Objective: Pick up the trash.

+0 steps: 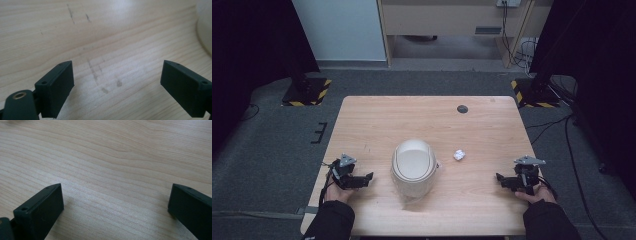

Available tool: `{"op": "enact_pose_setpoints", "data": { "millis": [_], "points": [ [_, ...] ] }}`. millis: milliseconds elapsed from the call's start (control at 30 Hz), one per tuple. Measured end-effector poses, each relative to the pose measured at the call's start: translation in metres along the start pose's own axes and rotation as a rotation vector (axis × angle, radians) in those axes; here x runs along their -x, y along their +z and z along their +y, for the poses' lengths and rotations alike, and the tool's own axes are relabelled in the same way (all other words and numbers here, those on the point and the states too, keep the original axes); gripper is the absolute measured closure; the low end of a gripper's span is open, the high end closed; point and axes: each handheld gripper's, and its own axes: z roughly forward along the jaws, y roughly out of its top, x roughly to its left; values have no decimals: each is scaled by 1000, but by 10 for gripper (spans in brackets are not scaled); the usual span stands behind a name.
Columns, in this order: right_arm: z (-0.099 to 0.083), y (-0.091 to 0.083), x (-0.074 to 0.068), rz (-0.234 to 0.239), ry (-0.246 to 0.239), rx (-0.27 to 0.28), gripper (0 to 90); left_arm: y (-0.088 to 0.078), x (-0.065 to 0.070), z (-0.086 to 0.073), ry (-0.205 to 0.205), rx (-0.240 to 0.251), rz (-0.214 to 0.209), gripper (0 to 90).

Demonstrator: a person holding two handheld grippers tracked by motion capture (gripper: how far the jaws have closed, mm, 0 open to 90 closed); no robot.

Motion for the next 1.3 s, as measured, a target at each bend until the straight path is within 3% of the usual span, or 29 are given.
{"op": "enact_pose_setpoints", "data": {
  "millis": [433,567,967,1300],
  "points": [
    [0,0,0,4,0,0,4,-31,9,12,-89,220,-51,135],
    [1,1,2,18,-15,2,4,-40,13,18,-95,281,-60,135],
    [0,-3,6,63,-61,-29,4,-59,33,34,-78,401,-91,123],
    [0,-3,6,64,-62,-30,4,-66,55,46,-51,401,-127,109]
  ]
}}
